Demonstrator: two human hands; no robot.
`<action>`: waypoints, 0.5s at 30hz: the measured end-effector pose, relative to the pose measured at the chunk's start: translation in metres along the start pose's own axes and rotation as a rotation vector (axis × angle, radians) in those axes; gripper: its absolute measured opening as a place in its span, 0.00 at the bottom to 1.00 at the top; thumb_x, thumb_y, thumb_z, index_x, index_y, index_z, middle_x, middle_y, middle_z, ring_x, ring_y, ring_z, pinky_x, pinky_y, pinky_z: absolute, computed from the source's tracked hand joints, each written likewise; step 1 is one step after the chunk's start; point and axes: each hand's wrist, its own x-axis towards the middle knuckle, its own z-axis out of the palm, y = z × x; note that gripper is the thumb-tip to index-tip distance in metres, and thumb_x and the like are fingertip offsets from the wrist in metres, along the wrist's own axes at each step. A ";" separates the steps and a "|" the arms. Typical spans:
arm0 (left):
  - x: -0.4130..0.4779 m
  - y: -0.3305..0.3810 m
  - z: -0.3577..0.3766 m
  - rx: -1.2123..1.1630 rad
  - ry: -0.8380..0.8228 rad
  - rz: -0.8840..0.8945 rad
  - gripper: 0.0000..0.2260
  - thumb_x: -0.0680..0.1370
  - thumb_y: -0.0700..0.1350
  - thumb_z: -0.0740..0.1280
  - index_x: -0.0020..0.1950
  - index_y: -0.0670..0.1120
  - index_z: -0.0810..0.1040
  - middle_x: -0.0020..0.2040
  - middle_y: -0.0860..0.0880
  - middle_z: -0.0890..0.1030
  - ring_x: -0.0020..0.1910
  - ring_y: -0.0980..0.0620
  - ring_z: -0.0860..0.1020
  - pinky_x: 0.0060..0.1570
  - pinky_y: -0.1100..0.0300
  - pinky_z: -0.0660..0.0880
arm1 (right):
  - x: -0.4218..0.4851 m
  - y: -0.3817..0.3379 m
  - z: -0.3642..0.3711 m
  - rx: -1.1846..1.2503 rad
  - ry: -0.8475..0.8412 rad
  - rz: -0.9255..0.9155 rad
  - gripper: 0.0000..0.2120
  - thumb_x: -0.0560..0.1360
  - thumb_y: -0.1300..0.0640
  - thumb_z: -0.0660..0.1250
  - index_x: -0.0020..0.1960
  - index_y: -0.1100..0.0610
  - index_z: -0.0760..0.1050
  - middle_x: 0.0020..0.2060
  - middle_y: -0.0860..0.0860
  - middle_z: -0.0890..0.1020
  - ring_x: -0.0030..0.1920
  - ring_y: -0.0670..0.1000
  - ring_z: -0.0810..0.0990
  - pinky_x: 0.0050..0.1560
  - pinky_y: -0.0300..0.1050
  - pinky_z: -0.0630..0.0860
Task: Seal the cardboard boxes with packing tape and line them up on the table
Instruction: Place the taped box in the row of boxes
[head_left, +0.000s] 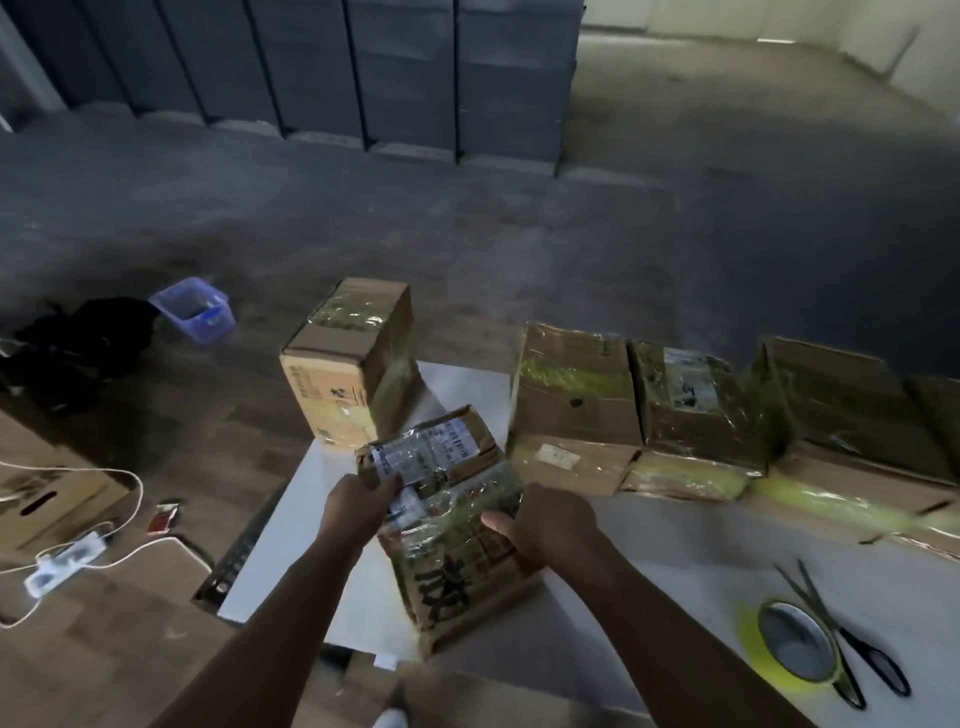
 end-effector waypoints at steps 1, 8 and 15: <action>0.010 0.001 -0.005 -0.024 -0.035 0.015 0.09 0.78 0.45 0.68 0.43 0.40 0.79 0.37 0.45 0.82 0.38 0.46 0.81 0.40 0.55 0.76 | 0.002 -0.009 0.000 -0.026 0.009 0.011 0.36 0.75 0.30 0.55 0.64 0.60 0.72 0.60 0.56 0.79 0.60 0.56 0.77 0.53 0.46 0.72; 0.055 0.005 -0.015 -0.024 -0.207 0.180 0.03 0.78 0.45 0.67 0.49 0.49 0.80 0.43 0.51 0.85 0.41 0.54 0.83 0.42 0.55 0.79 | 0.017 -0.042 -0.017 -0.071 -0.144 0.157 0.28 0.76 0.31 0.55 0.47 0.56 0.74 0.57 0.55 0.81 0.57 0.55 0.80 0.55 0.44 0.73; 0.068 0.016 -0.012 -0.073 -0.337 0.419 0.11 0.74 0.36 0.66 0.49 0.53 0.78 0.44 0.52 0.84 0.41 0.58 0.82 0.38 0.63 0.79 | 0.022 -0.054 -0.016 0.045 -0.113 0.295 0.29 0.76 0.31 0.53 0.33 0.55 0.67 0.37 0.52 0.81 0.42 0.52 0.83 0.51 0.43 0.75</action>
